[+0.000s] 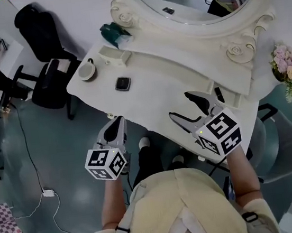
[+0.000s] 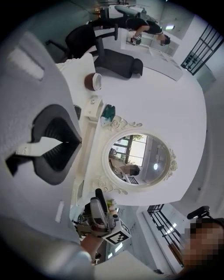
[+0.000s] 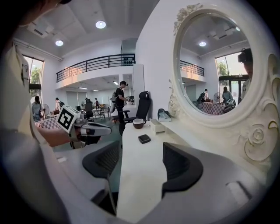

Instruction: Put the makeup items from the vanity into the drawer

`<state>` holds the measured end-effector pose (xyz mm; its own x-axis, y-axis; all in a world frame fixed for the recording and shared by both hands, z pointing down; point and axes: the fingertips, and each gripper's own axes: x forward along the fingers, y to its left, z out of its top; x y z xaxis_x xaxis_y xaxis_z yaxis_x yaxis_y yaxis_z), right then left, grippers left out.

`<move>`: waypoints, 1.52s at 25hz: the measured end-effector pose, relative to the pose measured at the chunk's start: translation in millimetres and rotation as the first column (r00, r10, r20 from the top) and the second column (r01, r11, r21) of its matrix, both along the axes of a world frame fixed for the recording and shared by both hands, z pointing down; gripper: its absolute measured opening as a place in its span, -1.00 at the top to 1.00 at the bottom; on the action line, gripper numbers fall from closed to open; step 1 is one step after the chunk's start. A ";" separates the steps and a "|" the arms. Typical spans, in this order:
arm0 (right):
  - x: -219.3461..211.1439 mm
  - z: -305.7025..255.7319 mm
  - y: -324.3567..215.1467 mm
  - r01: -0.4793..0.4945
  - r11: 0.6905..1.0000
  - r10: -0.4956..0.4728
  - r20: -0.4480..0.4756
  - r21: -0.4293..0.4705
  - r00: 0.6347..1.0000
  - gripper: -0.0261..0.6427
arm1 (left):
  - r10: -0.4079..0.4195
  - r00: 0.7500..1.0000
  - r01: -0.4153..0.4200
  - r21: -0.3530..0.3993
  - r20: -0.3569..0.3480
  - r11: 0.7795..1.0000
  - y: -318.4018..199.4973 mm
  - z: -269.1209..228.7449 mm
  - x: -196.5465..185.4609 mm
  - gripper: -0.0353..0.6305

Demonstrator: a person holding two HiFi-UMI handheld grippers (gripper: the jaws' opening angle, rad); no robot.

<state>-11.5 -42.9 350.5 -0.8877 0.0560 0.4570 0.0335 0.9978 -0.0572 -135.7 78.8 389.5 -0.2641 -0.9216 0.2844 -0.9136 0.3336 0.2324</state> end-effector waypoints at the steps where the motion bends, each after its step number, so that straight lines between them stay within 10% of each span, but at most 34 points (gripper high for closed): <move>1: -5.7 2.4 4.0 0.009 1.000 -0.009 -0.004 -0.003 1.000 -0.01 | -0.008 1.000 0.008 -0.005 0.008 1.000 2.6 1.3 -4.8 0.89; 38: -249.4 136.9 22.7 0.205 0.978 -0.179 -0.340 0.040 0.923 -0.06 | 0.141 0.987 -0.151 -0.136 -0.080 0.979 -20.9 85.2 -187.0 0.89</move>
